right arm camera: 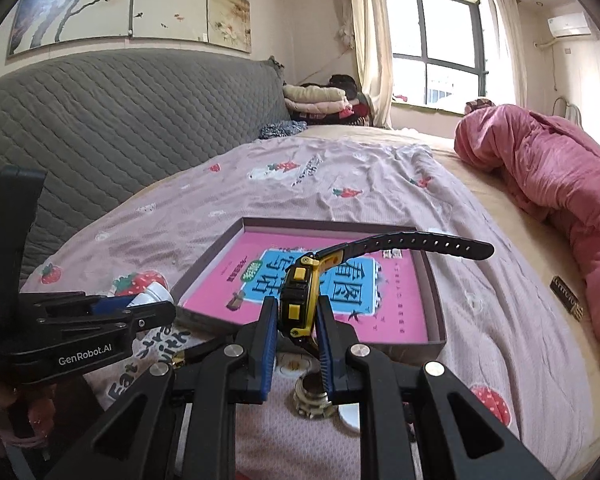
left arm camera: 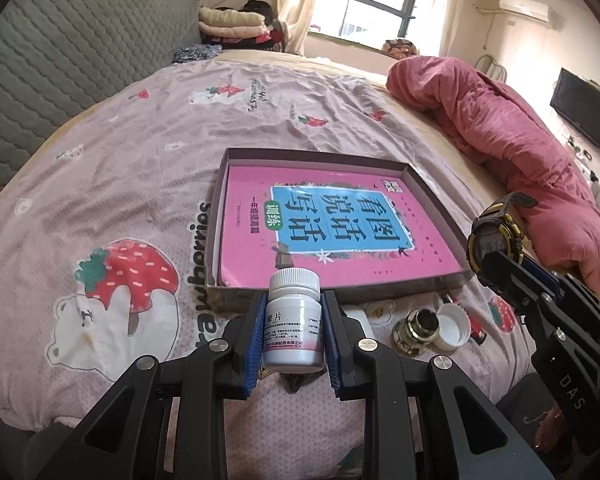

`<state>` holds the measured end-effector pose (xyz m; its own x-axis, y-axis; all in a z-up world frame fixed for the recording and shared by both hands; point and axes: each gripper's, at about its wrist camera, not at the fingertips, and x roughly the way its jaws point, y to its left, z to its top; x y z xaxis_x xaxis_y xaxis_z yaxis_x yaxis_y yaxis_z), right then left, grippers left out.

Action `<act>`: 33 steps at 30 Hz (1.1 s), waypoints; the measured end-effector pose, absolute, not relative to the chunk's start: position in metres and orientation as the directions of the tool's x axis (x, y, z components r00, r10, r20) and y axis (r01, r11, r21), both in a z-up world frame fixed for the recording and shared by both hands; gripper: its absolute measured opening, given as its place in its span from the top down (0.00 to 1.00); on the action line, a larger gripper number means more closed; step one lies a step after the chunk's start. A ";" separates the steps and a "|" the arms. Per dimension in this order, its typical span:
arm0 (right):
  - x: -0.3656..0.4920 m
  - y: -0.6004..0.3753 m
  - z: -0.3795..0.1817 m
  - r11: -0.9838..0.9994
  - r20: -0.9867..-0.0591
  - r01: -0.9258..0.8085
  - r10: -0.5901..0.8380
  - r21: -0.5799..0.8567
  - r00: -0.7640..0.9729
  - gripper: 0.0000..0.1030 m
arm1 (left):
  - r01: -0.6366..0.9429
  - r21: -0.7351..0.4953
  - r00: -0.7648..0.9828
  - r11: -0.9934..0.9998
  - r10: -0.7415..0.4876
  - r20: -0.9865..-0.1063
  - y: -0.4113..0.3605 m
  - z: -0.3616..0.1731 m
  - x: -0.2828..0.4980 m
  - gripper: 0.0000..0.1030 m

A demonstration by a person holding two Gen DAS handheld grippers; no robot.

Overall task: Organize rigid objects
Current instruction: 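Lift the pill bottle into the grey tray with the left tool while the right tool carries the watch there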

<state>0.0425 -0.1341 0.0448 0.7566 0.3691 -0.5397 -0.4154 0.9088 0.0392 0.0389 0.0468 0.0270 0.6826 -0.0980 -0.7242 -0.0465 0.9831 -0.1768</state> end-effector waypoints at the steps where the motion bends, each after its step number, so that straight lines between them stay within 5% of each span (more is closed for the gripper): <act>1: 0.043 -0.134 0.047 0.908 -0.530 -0.419 0.369 0.028 0.764 0.82 | -0.046 -0.171 0.685 0.984 -0.093 -0.723 0.046 0.028 0.040 0.74; 12: 0.050 -0.127 0.058 0.898 -0.463 -0.440 0.378 -0.029 0.802 0.82 | -0.053 -0.163 0.705 0.985 -0.078 -0.705 0.043 0.042 0.055 0.74; 33: 0.075 -0.129 0.053 0.896 -0.478 -0.443 0.393 0.009 0.785 0.82 | -0.043 -0.175 0.703 0.984 -0.095 -0.705 0.032 0.047 0.090 0.74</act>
